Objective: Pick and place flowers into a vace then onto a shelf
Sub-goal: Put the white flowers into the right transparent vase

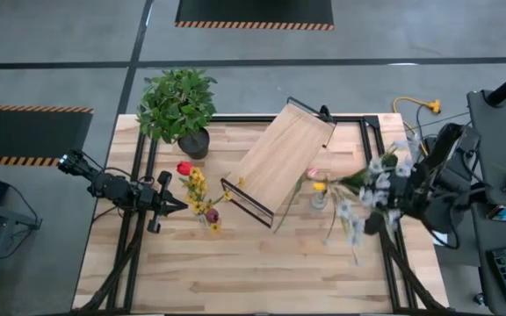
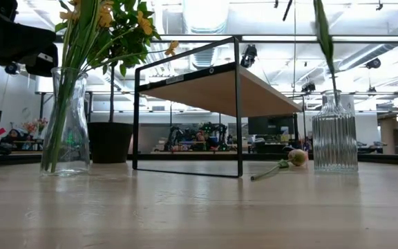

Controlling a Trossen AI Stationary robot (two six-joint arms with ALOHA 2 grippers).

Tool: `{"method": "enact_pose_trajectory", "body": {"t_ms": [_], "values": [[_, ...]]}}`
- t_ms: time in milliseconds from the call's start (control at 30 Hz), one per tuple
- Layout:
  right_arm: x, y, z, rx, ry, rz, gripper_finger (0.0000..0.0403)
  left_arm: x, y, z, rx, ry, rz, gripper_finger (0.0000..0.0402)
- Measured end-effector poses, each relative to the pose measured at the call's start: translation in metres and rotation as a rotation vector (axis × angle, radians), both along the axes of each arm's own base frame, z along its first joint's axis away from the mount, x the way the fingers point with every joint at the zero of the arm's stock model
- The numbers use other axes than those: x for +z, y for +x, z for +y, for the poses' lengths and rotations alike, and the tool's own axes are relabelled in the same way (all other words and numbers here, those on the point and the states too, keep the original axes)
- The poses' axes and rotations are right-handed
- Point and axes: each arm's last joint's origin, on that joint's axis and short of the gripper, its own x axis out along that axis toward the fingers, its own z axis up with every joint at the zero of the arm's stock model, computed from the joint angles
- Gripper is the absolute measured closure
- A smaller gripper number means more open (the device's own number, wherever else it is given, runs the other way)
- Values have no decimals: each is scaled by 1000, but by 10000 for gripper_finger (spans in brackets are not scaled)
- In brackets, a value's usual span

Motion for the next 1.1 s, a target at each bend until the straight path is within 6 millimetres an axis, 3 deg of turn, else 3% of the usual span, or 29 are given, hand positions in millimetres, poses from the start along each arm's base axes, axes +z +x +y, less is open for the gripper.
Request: {"method": "enact_pose_trajectory", "body": {"t_ms": [567, 733, 933, 1100], "values": [[12, -25, -31, -36, 66, -67, 391, 0, 0, 0, 0, 0, 0, 401], [-2, -29, -37, -52, 94, -31, 391, 0, 0, 0, 1, 0, 0, 402], [-33, -38, -47, -92, 232, 69, 391, 0, 0, 0, 0, 0, 0, 402], [-60, -36, -43, -127, 286, 107, 391, 0, 0, 0, 1, 1, 1, 402]]}}
